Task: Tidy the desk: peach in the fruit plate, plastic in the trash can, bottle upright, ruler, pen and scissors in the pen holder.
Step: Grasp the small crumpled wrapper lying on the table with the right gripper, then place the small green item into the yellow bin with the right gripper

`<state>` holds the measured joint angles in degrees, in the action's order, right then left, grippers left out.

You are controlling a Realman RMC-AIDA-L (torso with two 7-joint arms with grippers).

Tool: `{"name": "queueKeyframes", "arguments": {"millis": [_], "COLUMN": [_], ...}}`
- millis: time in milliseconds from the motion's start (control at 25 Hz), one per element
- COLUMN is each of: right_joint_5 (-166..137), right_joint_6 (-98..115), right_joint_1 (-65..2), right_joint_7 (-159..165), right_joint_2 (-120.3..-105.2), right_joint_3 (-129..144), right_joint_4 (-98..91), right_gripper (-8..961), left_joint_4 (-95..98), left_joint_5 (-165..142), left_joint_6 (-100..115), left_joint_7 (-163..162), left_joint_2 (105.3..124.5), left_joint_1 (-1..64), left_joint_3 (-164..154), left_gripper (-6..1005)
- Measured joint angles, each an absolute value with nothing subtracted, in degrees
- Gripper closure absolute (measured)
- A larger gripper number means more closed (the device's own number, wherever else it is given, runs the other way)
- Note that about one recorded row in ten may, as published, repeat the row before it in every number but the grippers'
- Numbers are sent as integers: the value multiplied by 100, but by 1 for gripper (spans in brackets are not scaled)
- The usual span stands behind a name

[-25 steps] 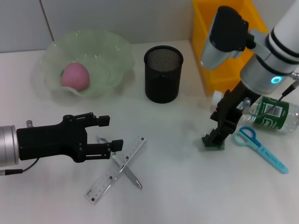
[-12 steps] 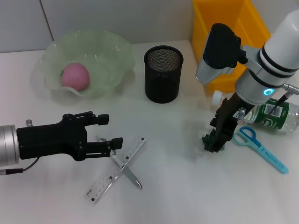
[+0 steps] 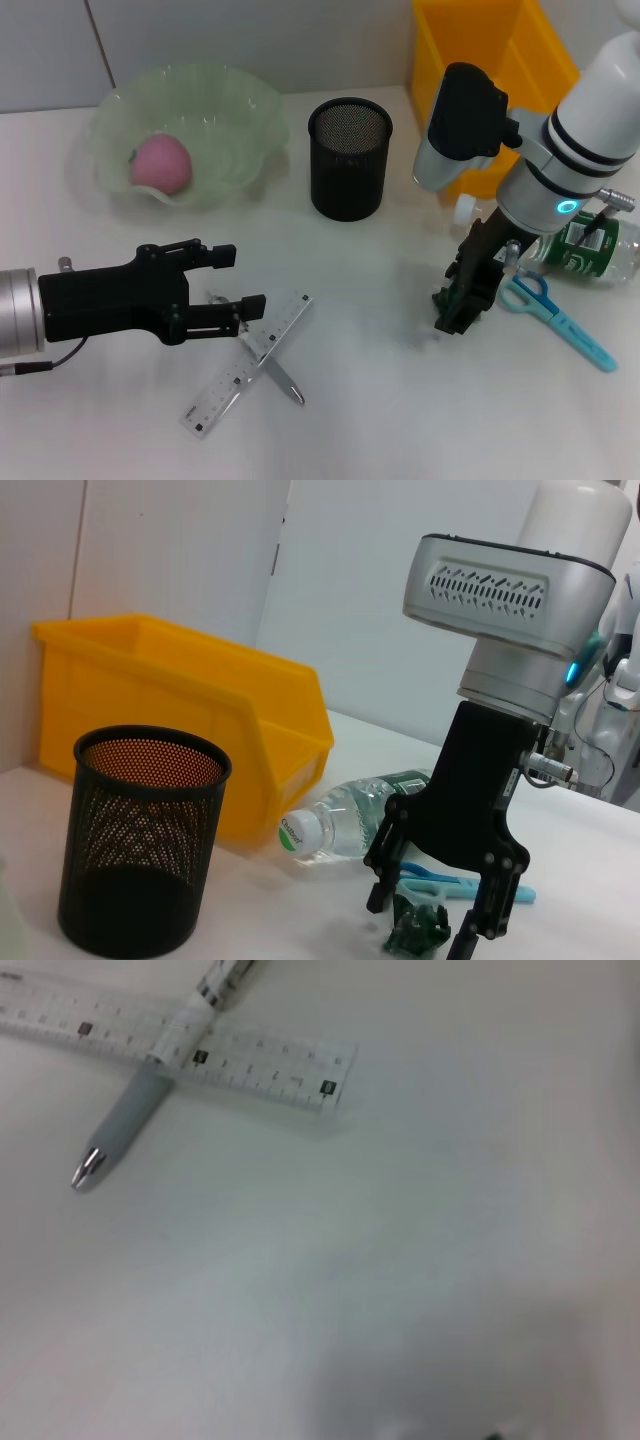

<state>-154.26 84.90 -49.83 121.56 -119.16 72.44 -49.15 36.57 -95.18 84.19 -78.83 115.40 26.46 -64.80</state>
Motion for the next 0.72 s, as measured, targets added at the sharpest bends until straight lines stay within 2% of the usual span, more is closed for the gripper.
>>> {"name": "queueKeyframes", "arguments": {"millis": [80, 520, 600, 720], "right_joint_5": [-15421, -15406, -15342, -15235], "right_joint_6": [8489, 8449, 8451, 8574], "right_joint_1": [-4982, -4846, -4769, -4709], "right_joint_7": [12155, 12114, 12091, 12103], "right_joint_2": [-11921, -11926, -11926, -11913], "right_joint_3": [7278, 7398, 7385, 7350], "right_joint_4": [-4912, -5155, -5328, -5610], "right_gripper": [172, 342, 477, 503], "left_joint_4": [3656, 3656, 3656, 3656], "left_joint_5": [-9518, -9518, -9518, -9518], "left_joint_6": [8419, 8403, 8402, 8401], "left_joint_7": [-7883, -7883, -7883, -7883], "left_joint_2": [11540, 11540, 11540, 11540], "left_joint_1": [2646, 2645, 2645, 2645], "left_joint_3": [-6474, -6418, -6414, -6414], "left_gripper": [171, 171, 171, 172]}}
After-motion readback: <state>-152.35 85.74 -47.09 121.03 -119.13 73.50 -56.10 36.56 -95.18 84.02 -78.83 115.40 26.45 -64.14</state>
